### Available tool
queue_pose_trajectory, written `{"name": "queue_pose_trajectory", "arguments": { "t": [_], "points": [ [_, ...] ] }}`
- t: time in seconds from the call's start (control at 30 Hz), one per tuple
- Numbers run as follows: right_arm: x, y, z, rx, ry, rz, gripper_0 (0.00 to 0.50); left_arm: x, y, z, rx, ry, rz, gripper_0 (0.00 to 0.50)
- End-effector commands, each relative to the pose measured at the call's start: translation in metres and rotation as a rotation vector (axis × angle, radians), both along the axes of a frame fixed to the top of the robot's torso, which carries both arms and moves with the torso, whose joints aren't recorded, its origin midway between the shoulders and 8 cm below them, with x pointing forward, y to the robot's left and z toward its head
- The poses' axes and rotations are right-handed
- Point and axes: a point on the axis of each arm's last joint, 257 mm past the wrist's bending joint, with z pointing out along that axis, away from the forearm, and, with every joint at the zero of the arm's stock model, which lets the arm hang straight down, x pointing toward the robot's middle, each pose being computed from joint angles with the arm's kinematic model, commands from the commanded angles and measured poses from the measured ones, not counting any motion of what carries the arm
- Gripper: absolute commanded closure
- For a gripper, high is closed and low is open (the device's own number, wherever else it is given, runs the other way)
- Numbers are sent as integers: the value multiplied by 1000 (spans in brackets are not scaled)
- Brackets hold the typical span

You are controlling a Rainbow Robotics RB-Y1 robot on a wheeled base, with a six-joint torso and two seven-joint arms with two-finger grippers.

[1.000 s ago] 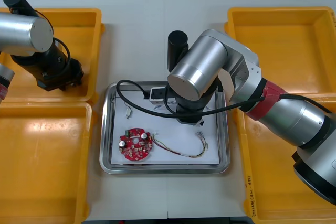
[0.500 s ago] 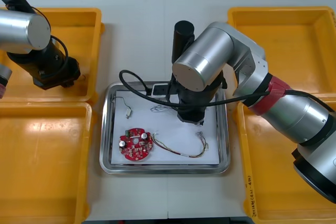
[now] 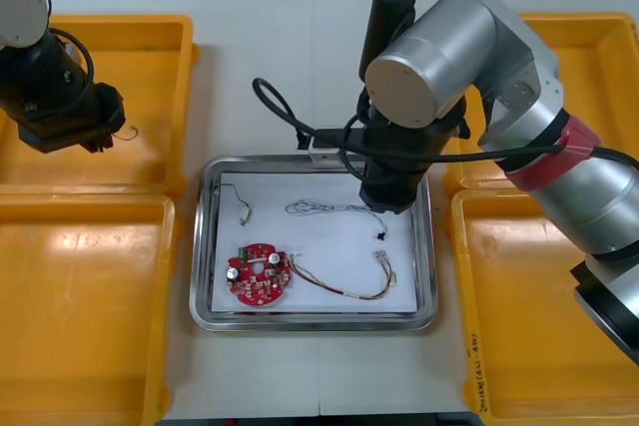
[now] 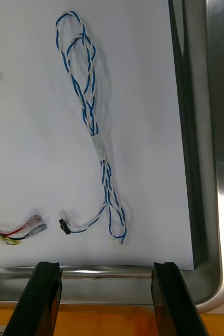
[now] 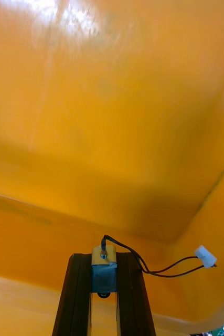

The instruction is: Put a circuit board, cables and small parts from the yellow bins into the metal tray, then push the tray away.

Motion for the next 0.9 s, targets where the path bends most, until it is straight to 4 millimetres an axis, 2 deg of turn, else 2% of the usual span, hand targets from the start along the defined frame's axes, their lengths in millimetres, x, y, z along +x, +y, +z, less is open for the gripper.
{"name": "queue_pose_trajectory", "arguments": {
  "t": [0.03,0.2,0.33,0.43,0.63,0.77,0.9],
  "points": [
    [7,-16,48,60,-52,-131,0,21,1,75,18,-164,-28,500],
    [-2,-29,60,88,-56,-241,0,24,-7,105,-7,-251,-49,500],
    [-10,-39,66,124,-47,-339,0,23,-18,117,-23,-286,-66,500],
    [-12,-43,69,151,-48,-396,0,21,-26,118,-49,-289,-56,500],
    [-14,-63,75,235,-50,-553,0,17,-64,125,-120,-284,-51,500],
    [-14,-74,79,277,-45,-627,0,15,-83,124,-128,-272,-46,500],
    [-12,-93,81,309,-45,-693,0,11,-106,121,-129,-251,-43,500]
  ]
}}
